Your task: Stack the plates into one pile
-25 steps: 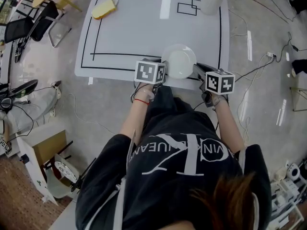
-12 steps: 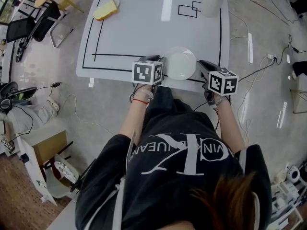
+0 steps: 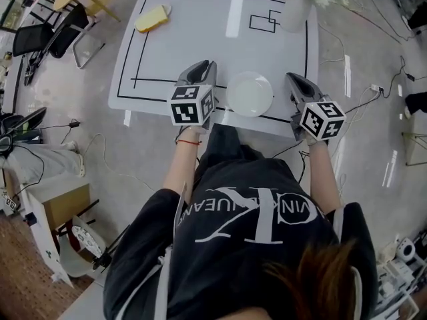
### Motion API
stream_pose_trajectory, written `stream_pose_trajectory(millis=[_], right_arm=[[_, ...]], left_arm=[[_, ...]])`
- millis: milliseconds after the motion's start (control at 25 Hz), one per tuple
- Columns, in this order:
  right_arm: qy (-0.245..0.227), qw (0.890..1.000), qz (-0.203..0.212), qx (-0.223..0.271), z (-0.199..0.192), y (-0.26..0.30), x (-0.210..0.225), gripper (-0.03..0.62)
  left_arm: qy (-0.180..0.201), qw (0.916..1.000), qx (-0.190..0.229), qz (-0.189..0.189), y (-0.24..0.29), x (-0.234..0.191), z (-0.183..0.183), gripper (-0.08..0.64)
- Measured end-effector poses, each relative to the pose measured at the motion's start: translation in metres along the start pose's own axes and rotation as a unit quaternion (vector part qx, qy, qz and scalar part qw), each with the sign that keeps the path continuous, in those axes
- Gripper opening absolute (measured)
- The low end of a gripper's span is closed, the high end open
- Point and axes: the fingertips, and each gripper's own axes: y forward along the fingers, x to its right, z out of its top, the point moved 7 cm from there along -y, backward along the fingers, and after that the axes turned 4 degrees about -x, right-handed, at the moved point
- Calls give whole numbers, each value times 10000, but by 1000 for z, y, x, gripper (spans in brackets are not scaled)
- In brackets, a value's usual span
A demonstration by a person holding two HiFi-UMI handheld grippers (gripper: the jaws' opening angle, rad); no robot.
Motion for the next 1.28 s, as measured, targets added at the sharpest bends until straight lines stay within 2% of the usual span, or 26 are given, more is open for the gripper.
stream_pose_trajectory(millis=[160, 320, 440, 640, 1280], right_arm=[[-312, 9989, 7, 345, 20, -6, -2, 2], [-635, 9960, -5, 626, 38, -13, -7, 2], [-830, 9931, 5, 826, 52, -17, -11, 2], [-1028, 9886, 69, 1101, 70, -21, -19, 2], [-1277, 9810, 103, 1460, 87, -20, -35, 1]], left_arm=[[238, 9979, 609, -20, -12, -3, 19, 31], [508, 9946, 906, 11, -22, -1, 34, 17], [566, 9919, 1138, 24, -29, -2, 47, 11], [661, 9881, 1382, 120, -41, -7, 60, 11], [705, 9761, 2050, 160, -72, -20, 86, 11]])
